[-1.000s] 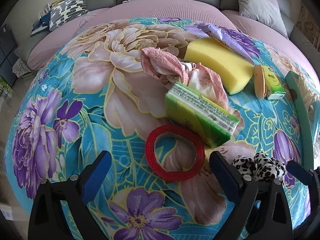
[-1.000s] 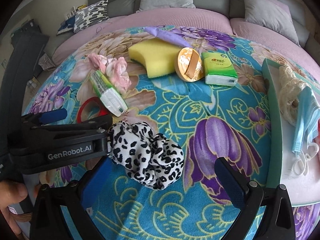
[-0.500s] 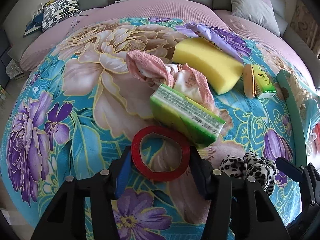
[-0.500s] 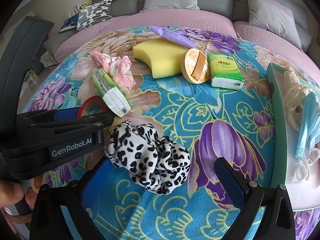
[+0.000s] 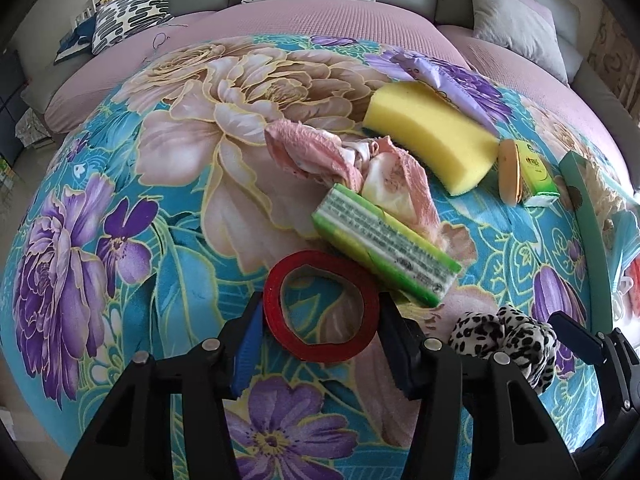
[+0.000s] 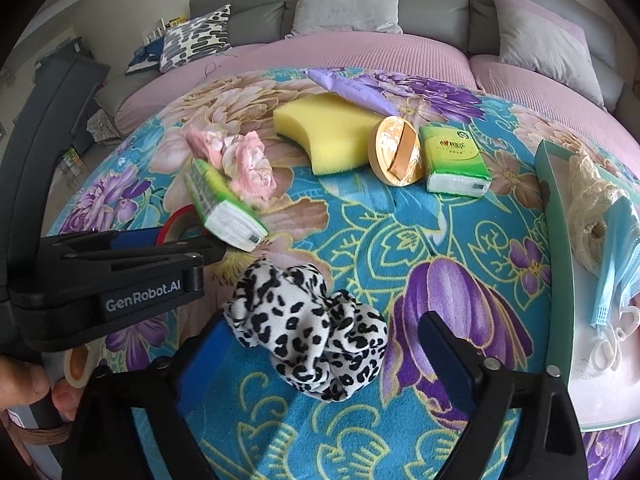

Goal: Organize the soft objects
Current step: 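Grasp the red tape ring with the left tool while the right tool grasps the leopard scrunchie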

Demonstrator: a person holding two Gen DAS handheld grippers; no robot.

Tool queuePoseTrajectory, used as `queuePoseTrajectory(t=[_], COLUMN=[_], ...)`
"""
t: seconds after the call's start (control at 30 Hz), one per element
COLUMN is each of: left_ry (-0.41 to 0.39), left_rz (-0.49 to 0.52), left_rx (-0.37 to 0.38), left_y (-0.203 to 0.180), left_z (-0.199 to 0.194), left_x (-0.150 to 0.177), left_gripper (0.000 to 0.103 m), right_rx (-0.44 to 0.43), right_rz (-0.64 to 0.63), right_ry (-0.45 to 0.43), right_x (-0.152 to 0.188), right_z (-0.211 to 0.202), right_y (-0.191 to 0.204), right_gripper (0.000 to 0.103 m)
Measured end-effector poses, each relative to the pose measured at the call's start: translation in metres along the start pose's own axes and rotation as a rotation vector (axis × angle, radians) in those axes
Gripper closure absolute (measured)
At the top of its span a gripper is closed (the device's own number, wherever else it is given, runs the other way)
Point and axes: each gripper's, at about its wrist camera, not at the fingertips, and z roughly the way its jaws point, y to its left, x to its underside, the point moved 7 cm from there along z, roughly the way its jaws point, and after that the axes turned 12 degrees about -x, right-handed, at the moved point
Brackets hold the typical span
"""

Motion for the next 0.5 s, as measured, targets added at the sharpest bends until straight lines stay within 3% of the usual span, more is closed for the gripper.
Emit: queuePoseTrajectory(t=[0.13,0.27,0.5], left_ry=[0.0,0.001,0.001], left_rz=[0.003,0.004,0.006], left_rx=[0.0,0.002,-0.001], left_y=[0.0001,0.0004,0.0006], left_z=[0.0002,0.0002,0.0004], left_x=[0.0003,0.0004,0.0002], left_gripper=[0.047,0.047,0.047], right_rx=[-0.005,-0.031,-0.062], right_rz=[-0.002,0.003,0.018], right_ry=[-0.003,-0.013,-0.02], right_x=[0.0,-0.0011,-0.0021], right_z=[0.0013,-0.0001,-0.0021], right_y=[0.0013,0.0033,0.0051], right_gripper=[0.018,0.032,0.038])
